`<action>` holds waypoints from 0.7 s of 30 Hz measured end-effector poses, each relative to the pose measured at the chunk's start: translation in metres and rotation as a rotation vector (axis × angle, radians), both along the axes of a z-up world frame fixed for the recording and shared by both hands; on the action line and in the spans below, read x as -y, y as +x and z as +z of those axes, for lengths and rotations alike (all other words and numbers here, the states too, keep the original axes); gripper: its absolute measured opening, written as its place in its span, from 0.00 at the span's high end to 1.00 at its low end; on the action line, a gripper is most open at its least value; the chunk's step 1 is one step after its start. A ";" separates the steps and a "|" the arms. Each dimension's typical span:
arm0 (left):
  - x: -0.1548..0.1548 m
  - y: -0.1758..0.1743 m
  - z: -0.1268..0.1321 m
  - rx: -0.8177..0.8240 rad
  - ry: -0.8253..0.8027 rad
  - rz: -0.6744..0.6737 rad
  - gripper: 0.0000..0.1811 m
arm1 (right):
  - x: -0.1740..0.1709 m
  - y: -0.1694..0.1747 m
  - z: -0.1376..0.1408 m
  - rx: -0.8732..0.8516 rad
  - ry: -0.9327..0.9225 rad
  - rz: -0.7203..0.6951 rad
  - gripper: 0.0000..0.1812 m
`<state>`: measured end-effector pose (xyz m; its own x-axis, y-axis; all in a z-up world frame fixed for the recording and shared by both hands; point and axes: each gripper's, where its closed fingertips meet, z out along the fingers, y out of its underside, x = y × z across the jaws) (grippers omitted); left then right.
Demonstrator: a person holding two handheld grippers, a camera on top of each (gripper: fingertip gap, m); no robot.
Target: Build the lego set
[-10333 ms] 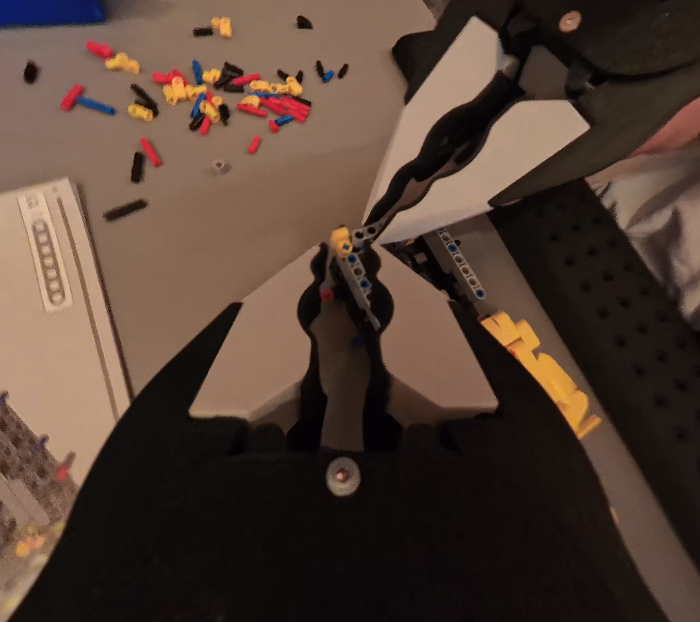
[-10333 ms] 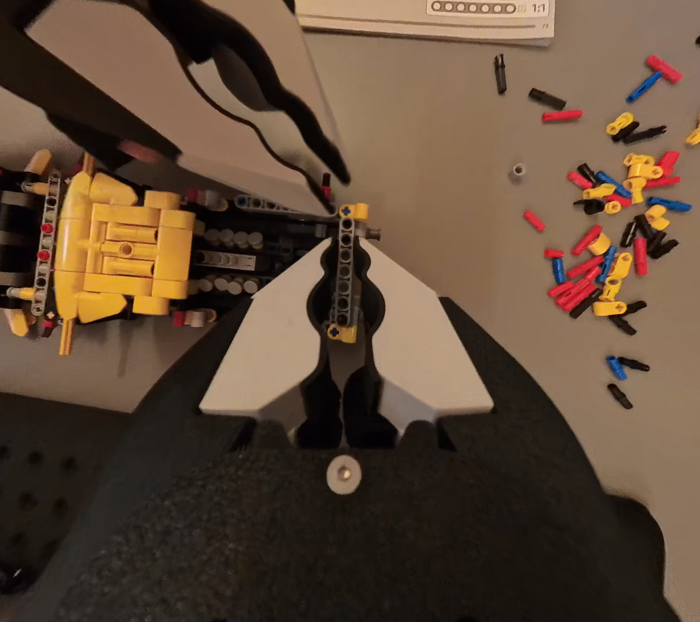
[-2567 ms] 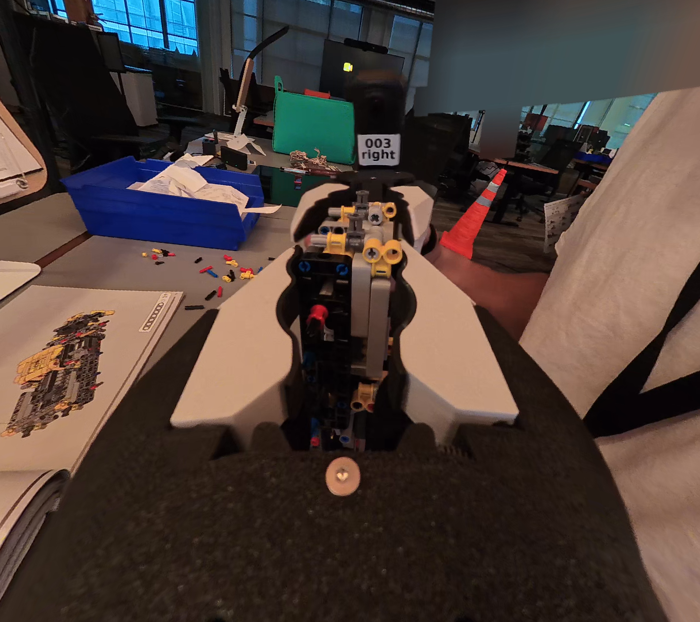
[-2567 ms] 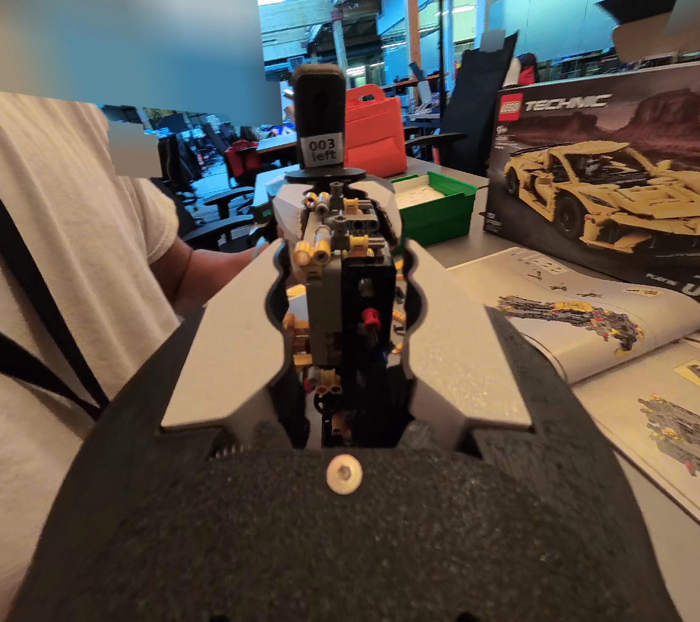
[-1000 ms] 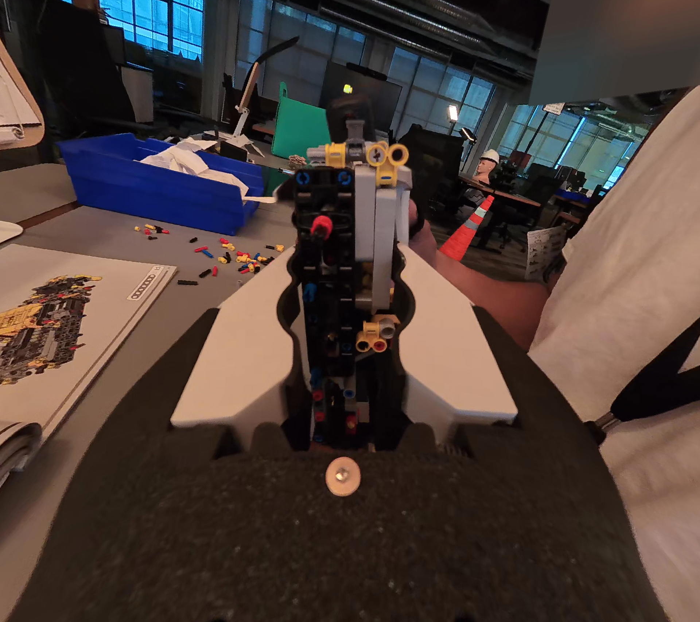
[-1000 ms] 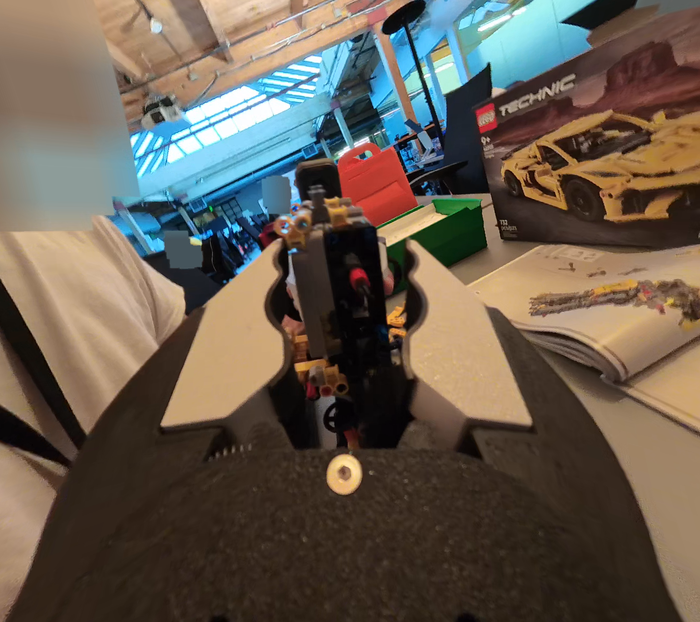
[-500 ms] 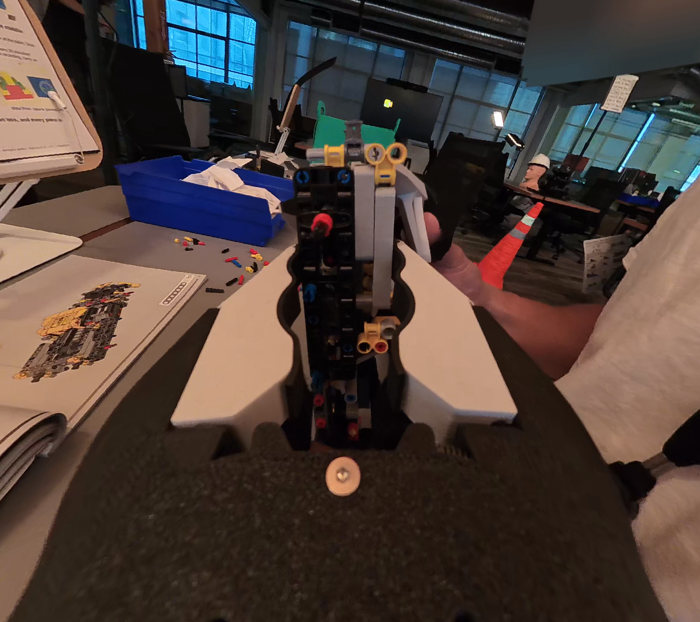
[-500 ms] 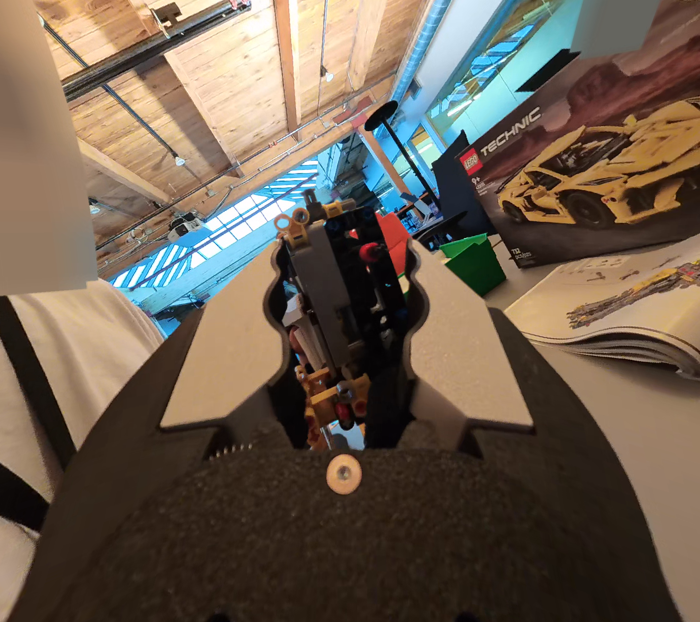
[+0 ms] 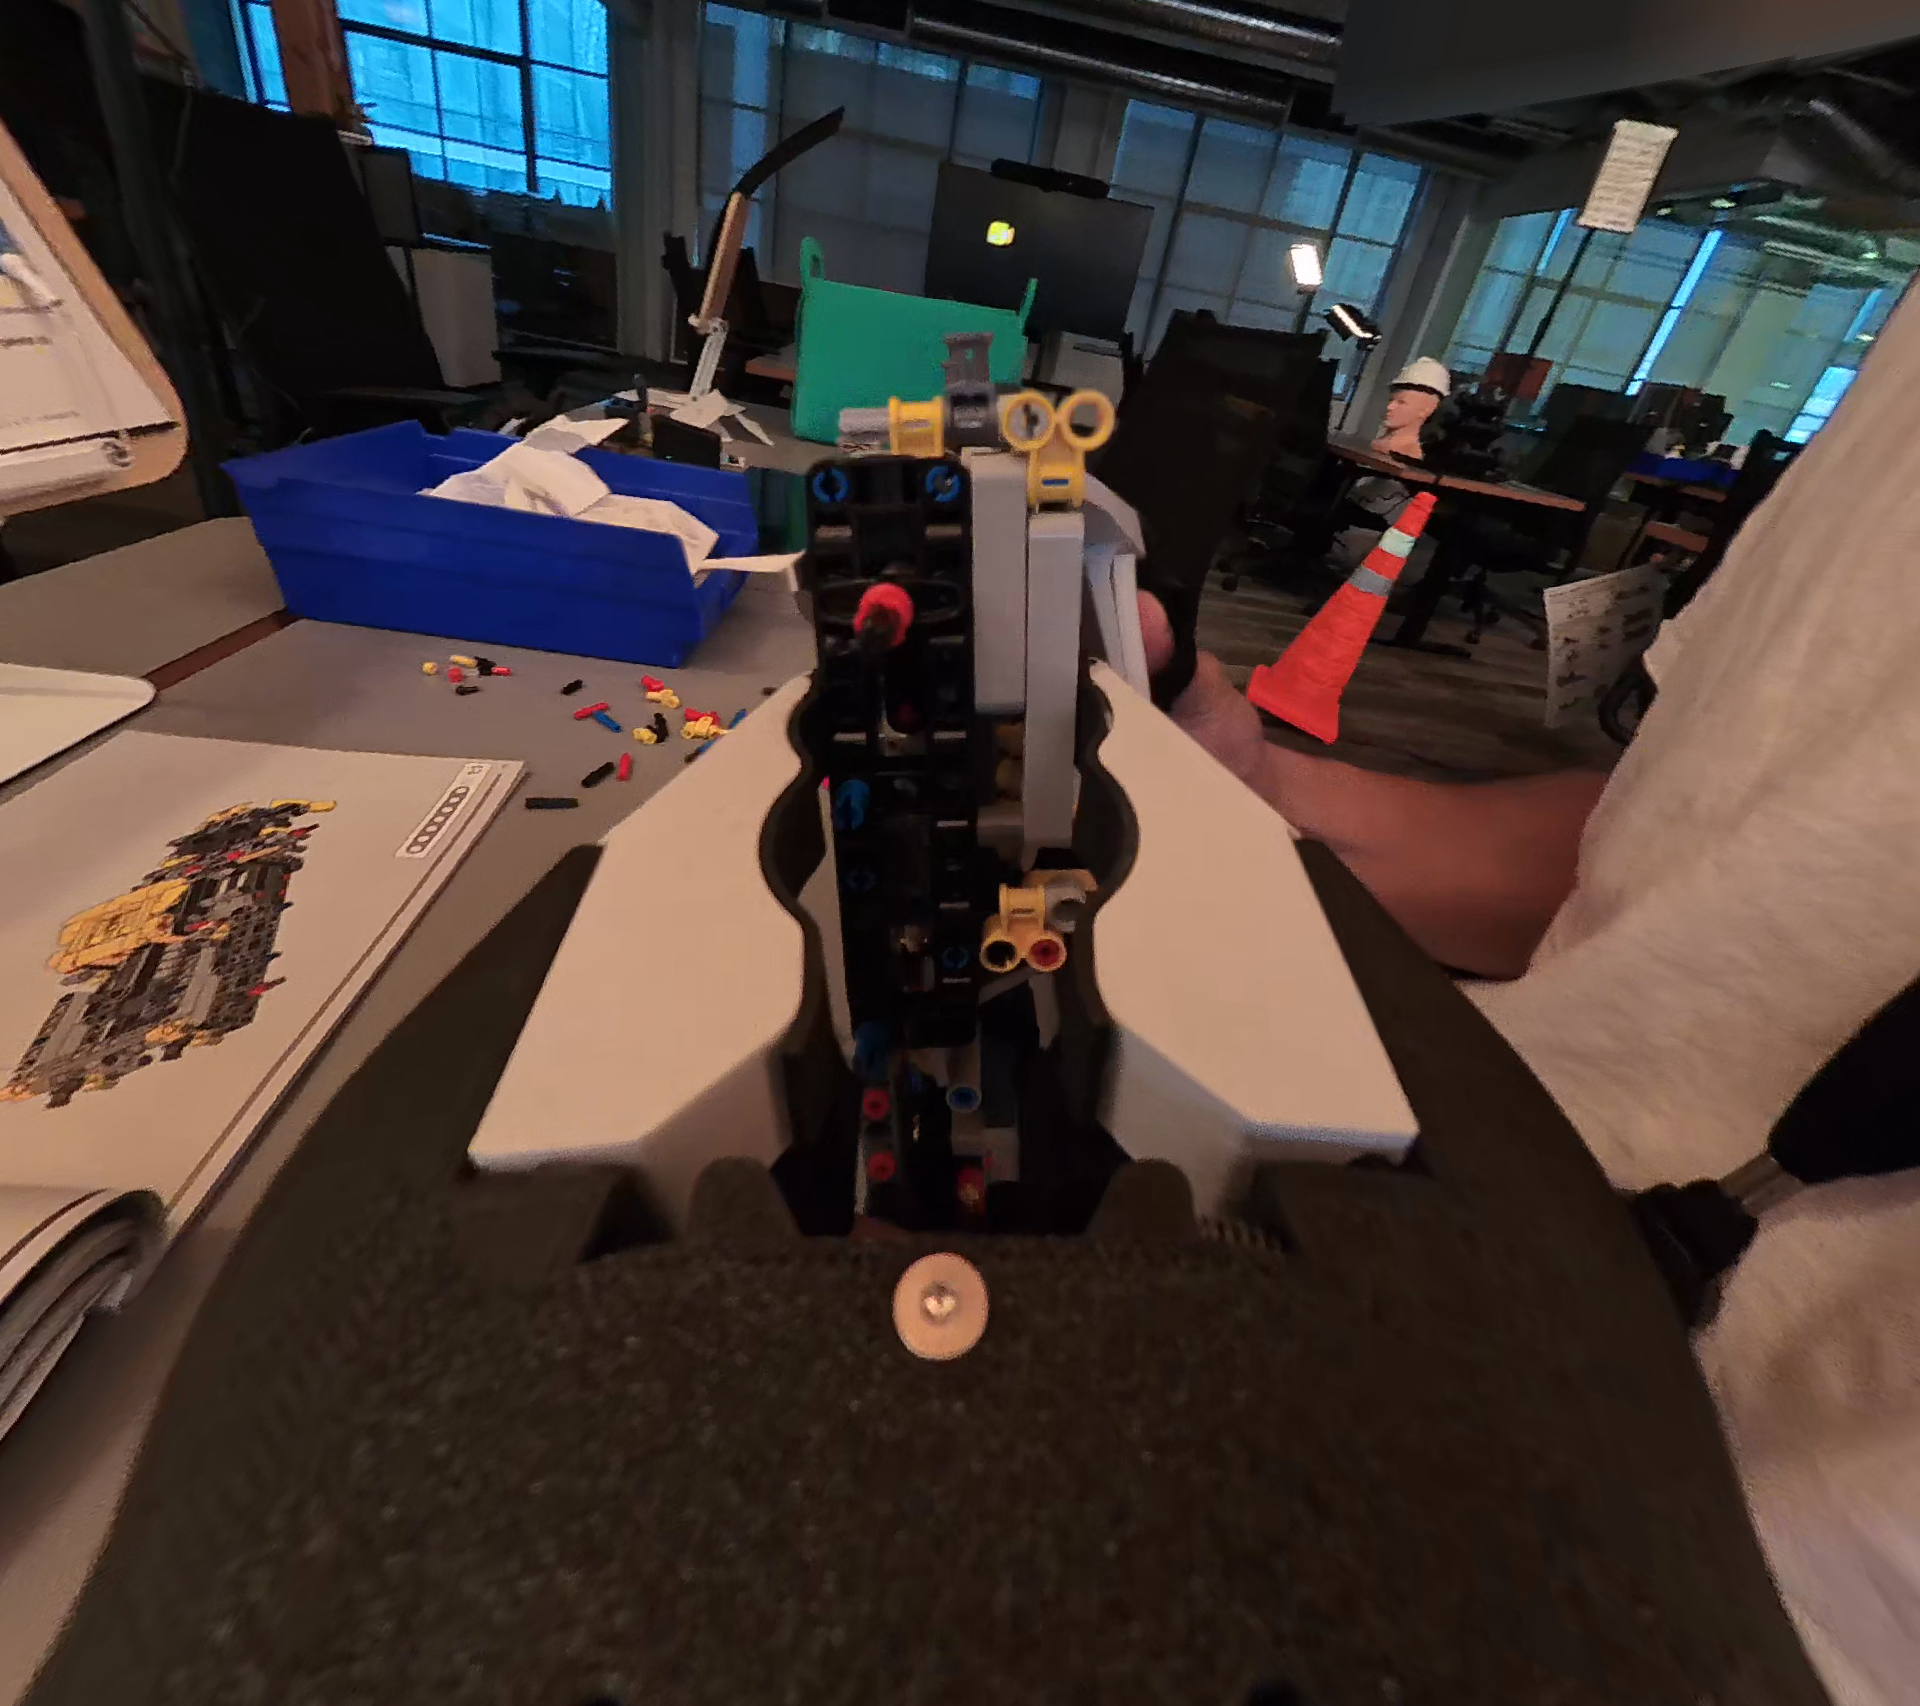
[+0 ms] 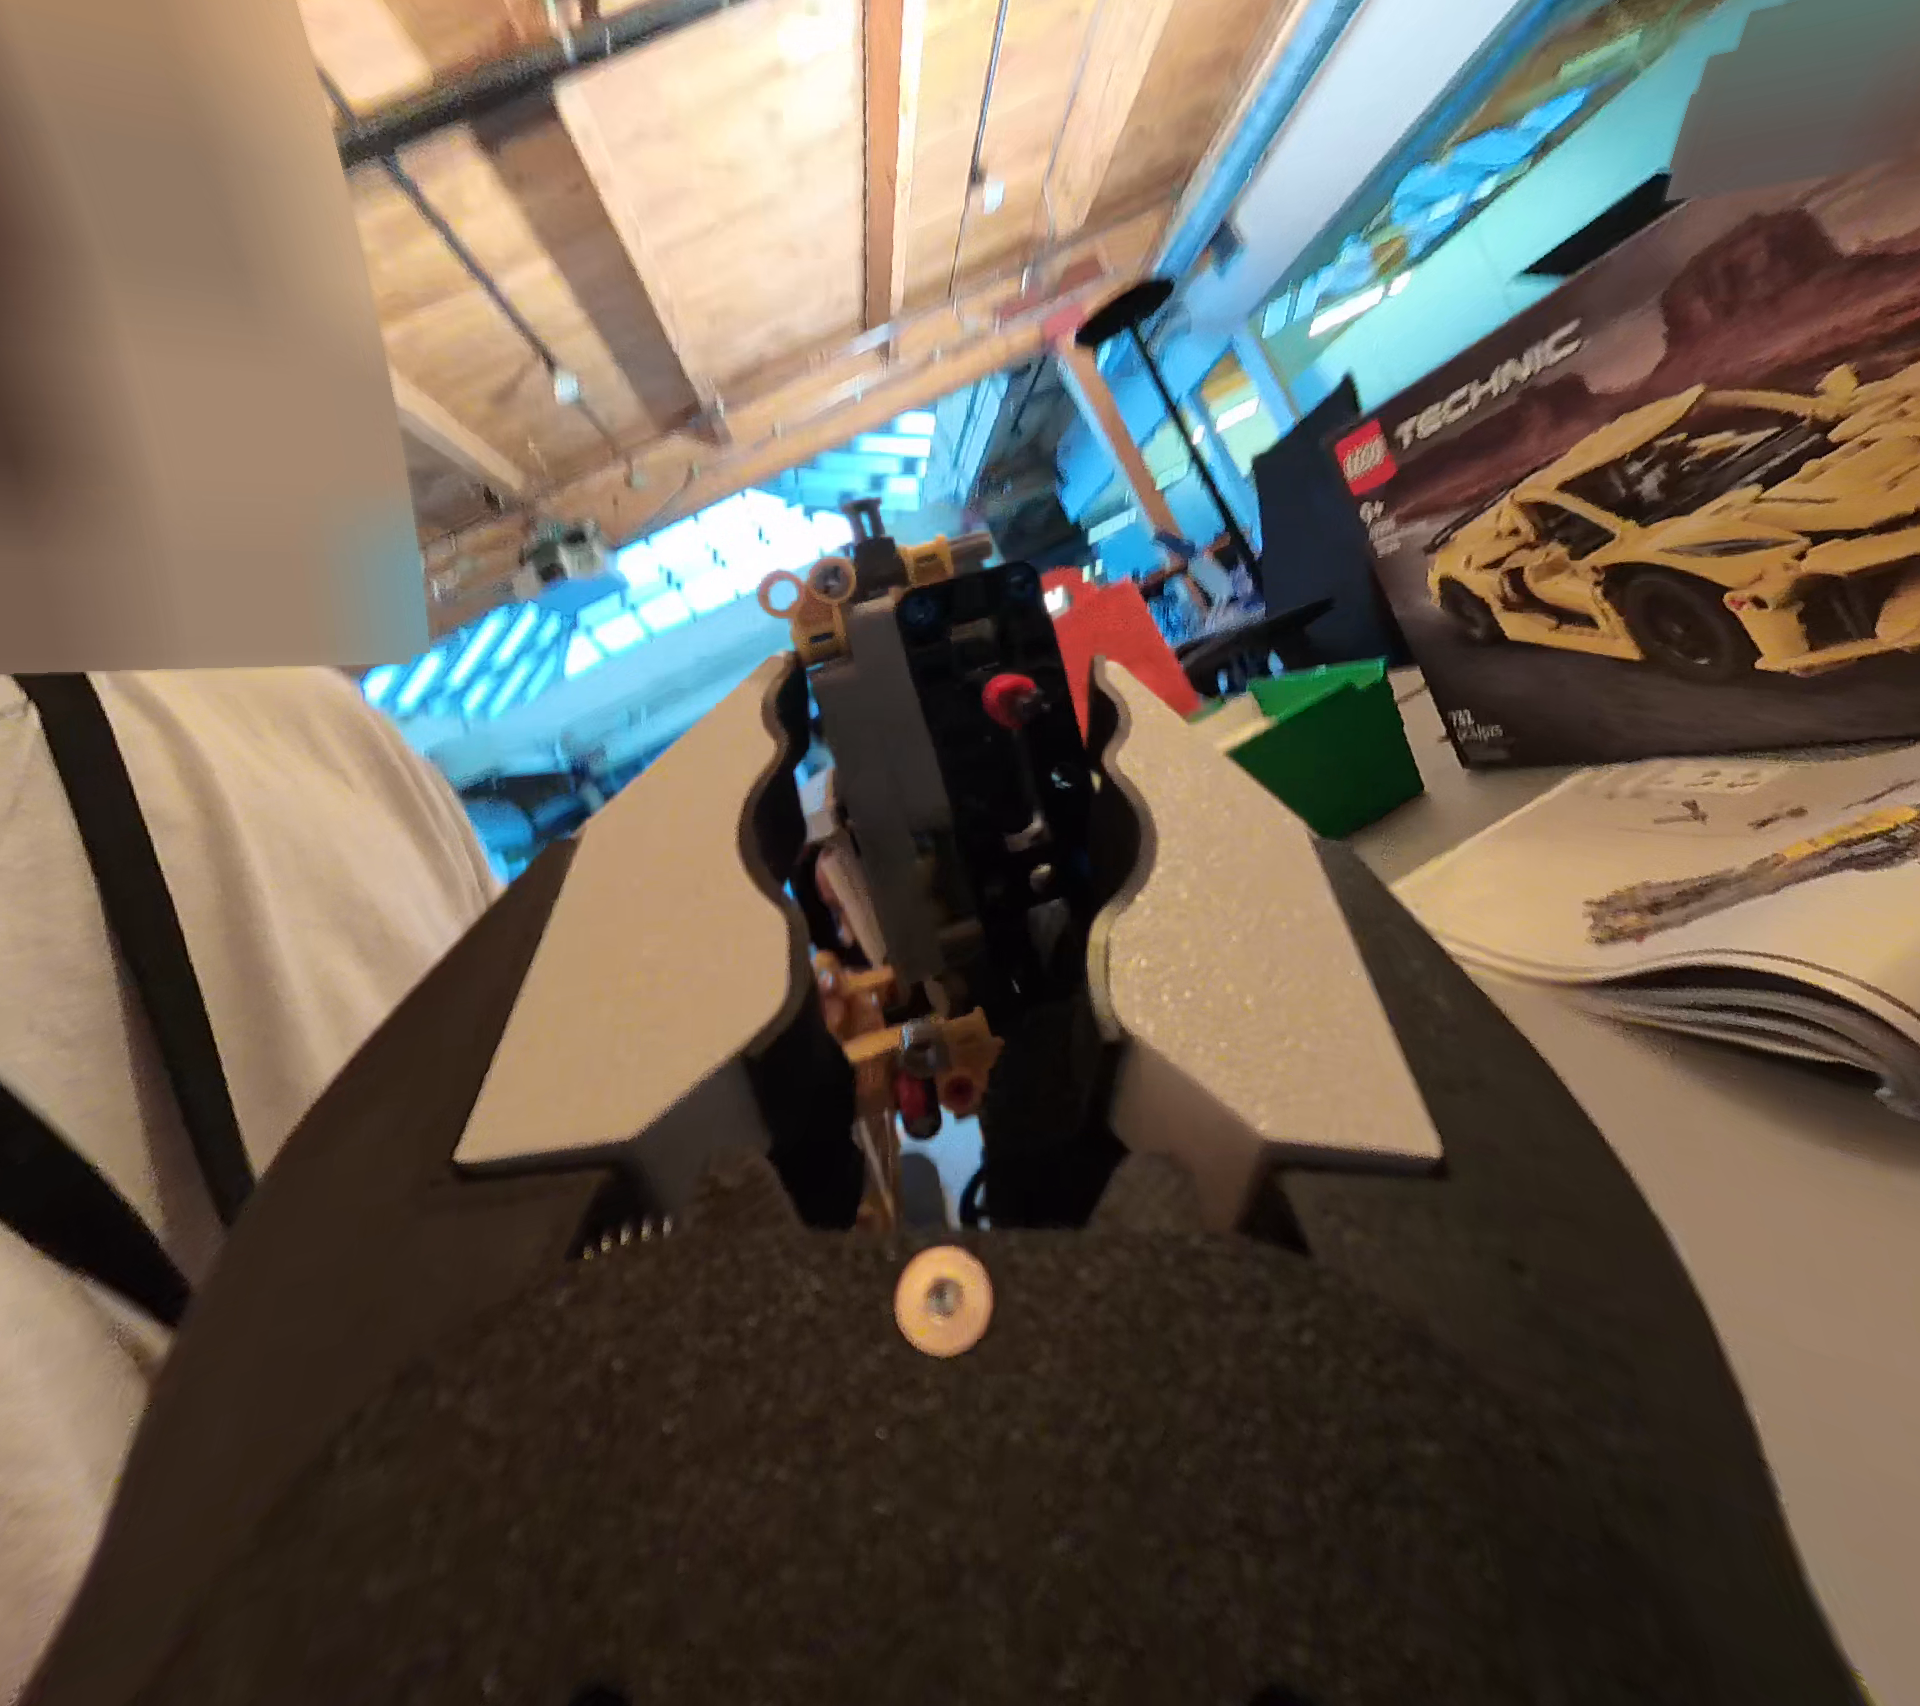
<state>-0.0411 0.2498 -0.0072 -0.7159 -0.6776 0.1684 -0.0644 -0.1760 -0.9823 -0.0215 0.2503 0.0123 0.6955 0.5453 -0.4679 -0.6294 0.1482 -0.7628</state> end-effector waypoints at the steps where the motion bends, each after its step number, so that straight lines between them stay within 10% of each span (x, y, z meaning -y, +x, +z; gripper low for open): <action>1: 0.000 -0.001 0.000 0.006 0.000 -0.015 0.75 | 0.001 -0.002 -0.003 0.075 -0.044 0.019 0.71; 11: 0.007 0.003 -0.001 -0.021 0.100 0.032 0.75 | 0.028 0.005 0.014 1.103 -0.674 0.312 0.64; 21: 0.022 0.005 -0.001 -0.021 0.155 0.044 0.75 | 0.032 0.002 -0.004 1.429 -0.945 0.597 0.77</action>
<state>-0.0360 0.2274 -0.0085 -0.6822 -0.7274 0.0743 -0.0809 -0.0259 -0.9964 -0.0192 0.2184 0.0079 0.6270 0.7788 -0.0170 0.7136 -0.5830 -0.3885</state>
